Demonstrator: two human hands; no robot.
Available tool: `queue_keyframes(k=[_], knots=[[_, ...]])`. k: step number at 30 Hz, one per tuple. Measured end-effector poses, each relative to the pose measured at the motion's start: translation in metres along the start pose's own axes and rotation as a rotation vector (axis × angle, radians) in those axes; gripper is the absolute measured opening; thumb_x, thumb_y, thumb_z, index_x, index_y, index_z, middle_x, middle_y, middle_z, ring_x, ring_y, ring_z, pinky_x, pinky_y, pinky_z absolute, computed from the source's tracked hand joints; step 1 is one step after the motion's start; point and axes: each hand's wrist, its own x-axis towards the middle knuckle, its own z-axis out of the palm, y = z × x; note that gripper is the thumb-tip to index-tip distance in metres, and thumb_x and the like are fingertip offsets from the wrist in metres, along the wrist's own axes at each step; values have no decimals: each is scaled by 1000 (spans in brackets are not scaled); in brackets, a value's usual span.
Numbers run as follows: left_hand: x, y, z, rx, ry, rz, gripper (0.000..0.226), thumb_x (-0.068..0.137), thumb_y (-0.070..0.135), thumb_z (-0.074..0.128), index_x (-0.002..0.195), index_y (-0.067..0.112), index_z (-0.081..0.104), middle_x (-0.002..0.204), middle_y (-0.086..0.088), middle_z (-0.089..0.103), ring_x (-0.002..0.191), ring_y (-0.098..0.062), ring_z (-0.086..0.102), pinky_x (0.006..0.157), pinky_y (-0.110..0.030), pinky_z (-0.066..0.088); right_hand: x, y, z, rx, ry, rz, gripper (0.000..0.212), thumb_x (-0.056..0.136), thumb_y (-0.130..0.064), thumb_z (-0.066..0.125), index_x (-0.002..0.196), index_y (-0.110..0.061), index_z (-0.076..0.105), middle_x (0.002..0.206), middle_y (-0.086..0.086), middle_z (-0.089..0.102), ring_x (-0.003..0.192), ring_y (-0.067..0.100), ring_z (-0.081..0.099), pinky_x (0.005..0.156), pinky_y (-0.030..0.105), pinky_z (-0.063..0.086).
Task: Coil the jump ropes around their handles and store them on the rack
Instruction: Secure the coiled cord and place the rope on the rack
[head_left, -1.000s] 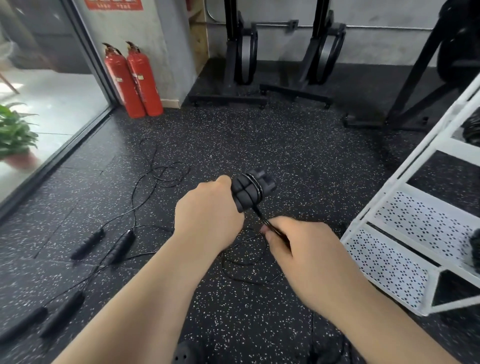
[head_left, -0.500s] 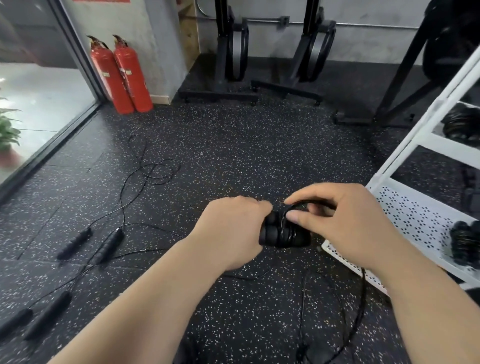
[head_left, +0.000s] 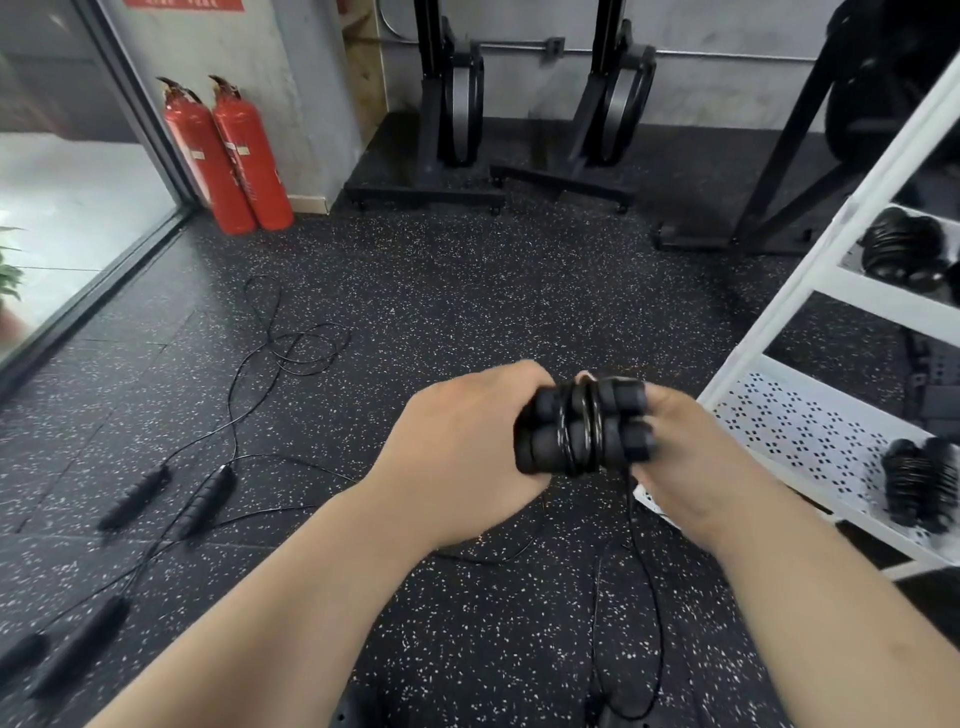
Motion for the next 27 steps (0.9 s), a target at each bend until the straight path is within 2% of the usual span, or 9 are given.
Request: queue_keyframes(k=[1,3,6,9,13,17,22,25,27], knots=[[1,1,-1,-3,26,-44,39,82,35,75,105,42,45,83,17,60,77,-7,59,72,-35,51,0,4,9,-68,66,31,40,105,-5,58,71,-19,75,72,0,71,67,12,58,71,30,43],[4,-1,-1,15,72,-145,48,84,38,77,110,39,37,83,15,59,75,-11,61,68,-36,50,0,12,26,-222,116,68,51,111,-19,50,65,-22,71,62,-1,64,60,16,50,64,31,40],[8,-11,-1,114,145,-266,45,88,41,74,110,34,35,78,13,54,65,-11,54,61,-37,42,-1,19,43,-475,46,13,50,114,-40,42,80,-23,74,62,-3,65,53,12,54,62,32,45],[9,-26,-1,216,185,-335,40,89,33,70,109,29,36,77,12,50,62,-14,49,59,-37,38,-9,15,54,-701,22,-108,40,113,-43,40,93,-29,72,66,-2,69,49,6,56,56,33,47],[8,-39,1,307,94,-385,40,88,32,69,109,27,35,88,5,55,74,-28,54,65,-38,42,-40,3,69,-1014,-23,-226,24,112,-41,41,104,-30,61,75,-5,65,59,11,61,58,37,51],[4,-42,8,358,-66,-381,42,87,33,71,105,27,34,91,3,58,75,-28,56,63,-38,43,-60,-8,72,-1252,1,-290,21,111,-39,36,111,-33,57,80,-9,59,71,14,62,64,35,52],[1,-35,19,445,-209,-247,40,89,37,72,112,25,42,87,4,53,75,-28,53,65,-38,45,-49,-17,51,-1291,68,-457,26,108,-47,42,107,-37,66,87,-18,61,75,4,60,67,30,55],[-2,-26,26,413,-320,-100,35,89,37,68,116,29,48,101,3,66,86,-29,63,74,-41,54,-35,-15,27,-1136,107,-484,12,96,-54,67,103,-46,73,84,-23,66,79,0,62,70,30,55],[-4,-21,27,379,-368,5,32,88,35,66,114,32,48,106,6,68,94,-27,67,80,-43,57,-27,-16,11,-975,75,-370,13,84,-53,83,94,-50,76,78,-22,69,78,0,64,70,25,53]])
